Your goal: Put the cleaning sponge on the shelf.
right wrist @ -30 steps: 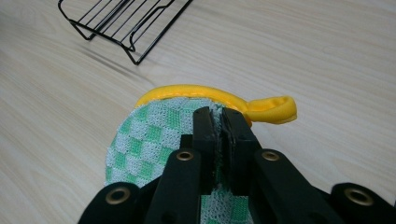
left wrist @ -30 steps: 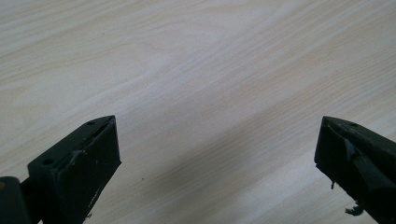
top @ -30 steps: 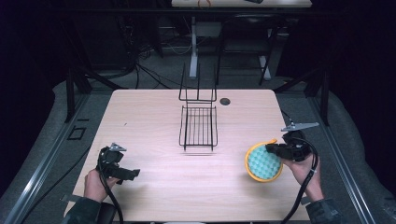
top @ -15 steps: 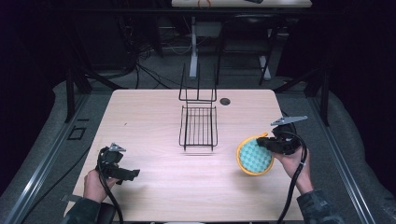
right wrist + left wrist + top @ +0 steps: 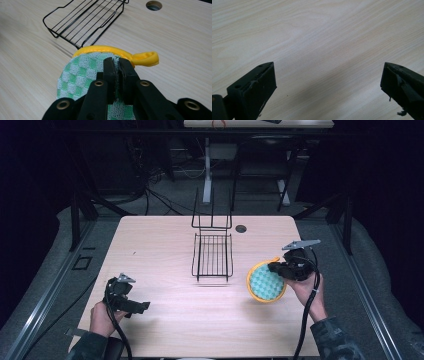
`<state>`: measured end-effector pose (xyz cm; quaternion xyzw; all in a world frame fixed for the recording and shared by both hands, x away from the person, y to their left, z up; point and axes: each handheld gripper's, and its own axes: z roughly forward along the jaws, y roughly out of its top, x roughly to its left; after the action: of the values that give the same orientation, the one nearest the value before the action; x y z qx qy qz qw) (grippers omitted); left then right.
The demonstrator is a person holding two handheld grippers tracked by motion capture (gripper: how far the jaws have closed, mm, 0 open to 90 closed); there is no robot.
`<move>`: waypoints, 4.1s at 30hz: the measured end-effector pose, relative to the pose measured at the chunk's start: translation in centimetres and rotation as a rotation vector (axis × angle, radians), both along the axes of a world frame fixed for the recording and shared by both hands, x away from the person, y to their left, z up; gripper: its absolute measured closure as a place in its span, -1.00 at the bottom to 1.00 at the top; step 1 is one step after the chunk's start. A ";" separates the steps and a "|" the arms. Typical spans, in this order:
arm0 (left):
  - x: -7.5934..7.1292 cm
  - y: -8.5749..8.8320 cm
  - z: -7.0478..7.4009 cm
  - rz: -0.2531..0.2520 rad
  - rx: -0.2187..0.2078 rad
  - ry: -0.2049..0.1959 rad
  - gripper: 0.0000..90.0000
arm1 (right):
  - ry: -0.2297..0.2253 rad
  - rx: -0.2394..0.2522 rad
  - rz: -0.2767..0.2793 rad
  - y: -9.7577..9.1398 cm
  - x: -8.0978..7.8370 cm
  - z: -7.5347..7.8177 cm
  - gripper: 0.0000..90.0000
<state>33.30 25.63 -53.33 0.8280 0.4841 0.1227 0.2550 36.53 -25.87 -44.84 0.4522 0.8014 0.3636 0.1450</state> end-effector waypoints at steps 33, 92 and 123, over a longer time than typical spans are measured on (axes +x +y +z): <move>0.1 -0.1 -0.1 -0.007 0.003 0.008 -1.00 | -0.072 0.005 0.041 3.8 1.9 1.1 0.89; 0.1 -0.1 -0.1 -0.015 0.002 0.006 -1.00 | -0.258 0.032 0.040 12.9 5.9 -1.3 0.89; 0.1 -0.1 -0.1 -0.021 0.003 0.014 -1.00 | -0.305 0.098 -0.032 13.9 7.8 -5.7 0.88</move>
<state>33.42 25.54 -53.48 0.8343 0.4768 0.1149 0.2517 44.30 -11.96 -50.57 0.4110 0.7442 0.4643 0.2483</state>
